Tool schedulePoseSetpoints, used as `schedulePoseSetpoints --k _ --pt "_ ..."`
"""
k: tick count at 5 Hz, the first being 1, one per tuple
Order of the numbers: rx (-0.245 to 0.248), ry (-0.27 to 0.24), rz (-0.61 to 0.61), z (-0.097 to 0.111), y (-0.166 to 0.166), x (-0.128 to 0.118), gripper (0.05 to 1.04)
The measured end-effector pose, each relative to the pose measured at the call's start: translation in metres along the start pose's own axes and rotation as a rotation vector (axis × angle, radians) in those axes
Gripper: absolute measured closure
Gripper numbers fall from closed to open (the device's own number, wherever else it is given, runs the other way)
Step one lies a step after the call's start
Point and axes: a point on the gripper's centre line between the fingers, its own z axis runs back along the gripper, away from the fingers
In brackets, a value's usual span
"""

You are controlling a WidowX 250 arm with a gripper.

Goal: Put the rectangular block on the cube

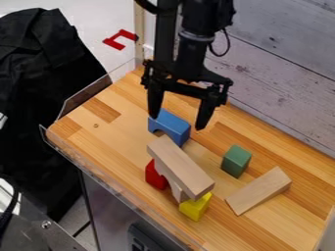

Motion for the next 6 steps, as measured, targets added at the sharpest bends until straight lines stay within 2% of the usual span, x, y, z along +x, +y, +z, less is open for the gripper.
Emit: schedulePoseSetpoints --k 2,3,4,5,6 --pt "-0.036 0.009 0.198 0.002 0.002 -0.022 0.084" --pt "-0.029 0.009 0.417 -0.008 -0.004 -0.032 0.084" --pt "-0.026 -0.013 0.529 -0.014 -0.010 -0.037 0.084" --pt "-0.046 -0.017 0.556 -0.015 -0.014 -0.036 0.084" --pt "-0.044 -0.023 0.564 -0.014 -0.014 -0.036 0.084"
